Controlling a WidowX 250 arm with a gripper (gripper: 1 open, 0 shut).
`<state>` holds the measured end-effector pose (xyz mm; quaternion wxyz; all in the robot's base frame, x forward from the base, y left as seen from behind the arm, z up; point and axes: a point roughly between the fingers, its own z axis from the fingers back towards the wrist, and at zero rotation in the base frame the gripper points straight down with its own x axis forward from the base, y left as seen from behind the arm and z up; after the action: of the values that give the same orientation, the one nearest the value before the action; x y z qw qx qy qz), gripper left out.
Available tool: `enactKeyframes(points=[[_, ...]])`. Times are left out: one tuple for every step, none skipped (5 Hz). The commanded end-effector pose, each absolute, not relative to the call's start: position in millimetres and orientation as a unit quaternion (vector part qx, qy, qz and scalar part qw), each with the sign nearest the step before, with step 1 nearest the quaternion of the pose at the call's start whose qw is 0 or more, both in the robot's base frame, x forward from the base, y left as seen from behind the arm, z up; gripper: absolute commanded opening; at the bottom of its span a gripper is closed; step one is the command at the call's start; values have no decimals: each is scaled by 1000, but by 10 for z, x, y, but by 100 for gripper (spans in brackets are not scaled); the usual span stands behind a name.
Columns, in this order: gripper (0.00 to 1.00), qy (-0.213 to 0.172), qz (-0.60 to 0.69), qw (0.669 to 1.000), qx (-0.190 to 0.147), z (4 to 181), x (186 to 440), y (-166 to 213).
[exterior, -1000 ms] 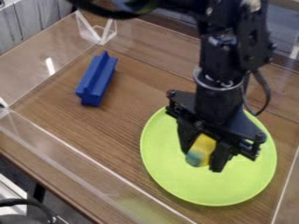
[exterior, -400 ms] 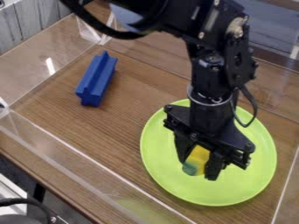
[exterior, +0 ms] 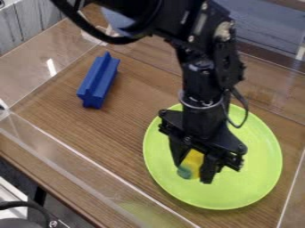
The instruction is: Put the banana in the green plate
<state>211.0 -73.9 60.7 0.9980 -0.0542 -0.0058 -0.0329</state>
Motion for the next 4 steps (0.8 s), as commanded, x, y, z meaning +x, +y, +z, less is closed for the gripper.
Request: enactKeyframes(points=[[0, -25, -25, 997, -63, 677, 2173, -791], [0, -22, -16, 997, -67, 670, 2177, -837], [0, -20, -21, 997, -71, 716, 2212, -848], [0, -18, -23, 997, -75, 752, 2241, -860]])
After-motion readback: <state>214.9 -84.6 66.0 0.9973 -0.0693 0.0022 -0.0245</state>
